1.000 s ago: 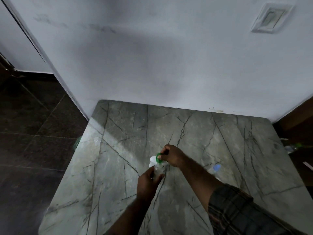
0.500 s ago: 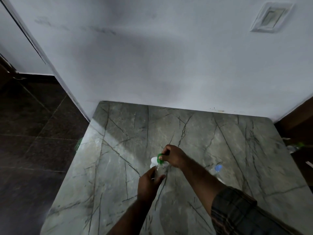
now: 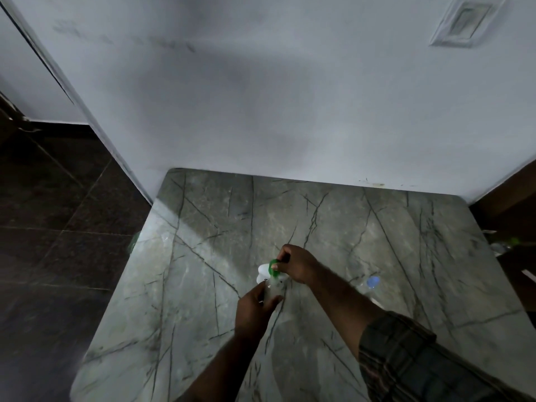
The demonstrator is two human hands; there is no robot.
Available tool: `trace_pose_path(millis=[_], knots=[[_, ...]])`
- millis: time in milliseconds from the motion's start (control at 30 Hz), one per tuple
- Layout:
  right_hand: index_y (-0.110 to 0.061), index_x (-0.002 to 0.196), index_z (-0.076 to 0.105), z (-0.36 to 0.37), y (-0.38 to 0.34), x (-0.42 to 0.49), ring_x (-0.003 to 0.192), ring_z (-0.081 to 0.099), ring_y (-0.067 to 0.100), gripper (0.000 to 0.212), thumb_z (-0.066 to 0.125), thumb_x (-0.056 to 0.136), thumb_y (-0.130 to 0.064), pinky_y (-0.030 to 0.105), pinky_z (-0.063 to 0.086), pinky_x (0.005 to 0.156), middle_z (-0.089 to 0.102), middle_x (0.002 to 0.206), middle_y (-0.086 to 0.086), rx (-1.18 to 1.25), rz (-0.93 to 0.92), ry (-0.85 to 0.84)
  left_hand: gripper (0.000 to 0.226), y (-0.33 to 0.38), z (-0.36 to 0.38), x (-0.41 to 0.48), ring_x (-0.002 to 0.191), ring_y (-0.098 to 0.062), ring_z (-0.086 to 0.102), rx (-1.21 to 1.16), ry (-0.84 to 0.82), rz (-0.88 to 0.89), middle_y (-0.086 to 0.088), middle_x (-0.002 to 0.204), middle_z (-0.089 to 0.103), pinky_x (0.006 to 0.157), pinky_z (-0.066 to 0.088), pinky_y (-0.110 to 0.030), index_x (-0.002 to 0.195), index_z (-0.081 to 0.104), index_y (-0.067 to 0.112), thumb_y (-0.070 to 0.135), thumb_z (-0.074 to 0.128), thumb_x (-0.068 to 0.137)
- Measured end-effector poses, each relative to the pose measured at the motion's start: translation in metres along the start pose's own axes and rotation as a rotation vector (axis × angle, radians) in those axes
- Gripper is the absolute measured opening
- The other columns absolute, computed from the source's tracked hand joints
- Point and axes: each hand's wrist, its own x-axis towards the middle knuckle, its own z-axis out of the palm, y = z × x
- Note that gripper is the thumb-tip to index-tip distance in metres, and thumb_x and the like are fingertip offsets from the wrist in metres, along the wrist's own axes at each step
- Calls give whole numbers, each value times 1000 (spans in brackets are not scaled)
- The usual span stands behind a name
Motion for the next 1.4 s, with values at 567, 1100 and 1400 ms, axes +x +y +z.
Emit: trace_pose_path(millis=[567, 1100, 1400], knots=[[-20, 85, 62, -2, -2, 2, 81, 58, 11, 14, 73, 81, -27, 20, 40, 62, 63, 87, -5, 0, 1, 18, 44, 2, 0, 0, 92, 2, 68, -2, -1, -30, 9, 109, 74, 76, 49, -4, 123, 66, 20, 36, 75, 83], [-18, 85, 63, -9, -5, 0, 81, 56, 11, 12, 73, 80, -23, 17, 35, 57, 62, 85, -5, 2, -25, 14, 38, 7, 1, 1, 89, 2, 68, -2, -14, -14, 12, 101, 74, 79, 56, -15, 120, 67, 24, 38, 72, 84], [-15, 94, 67, -6, -4, 1, 84, 56, 11, 17, 73, 81, -24, 20, 39, 62, 66, 95, -1, 9, 12, 5, 41, 7, -2, 1, 88, 5, 66, 7, -8, -29, 14, 102, 73, 72, 49, -4, 123, 65, 24, 39, 71, 85]])
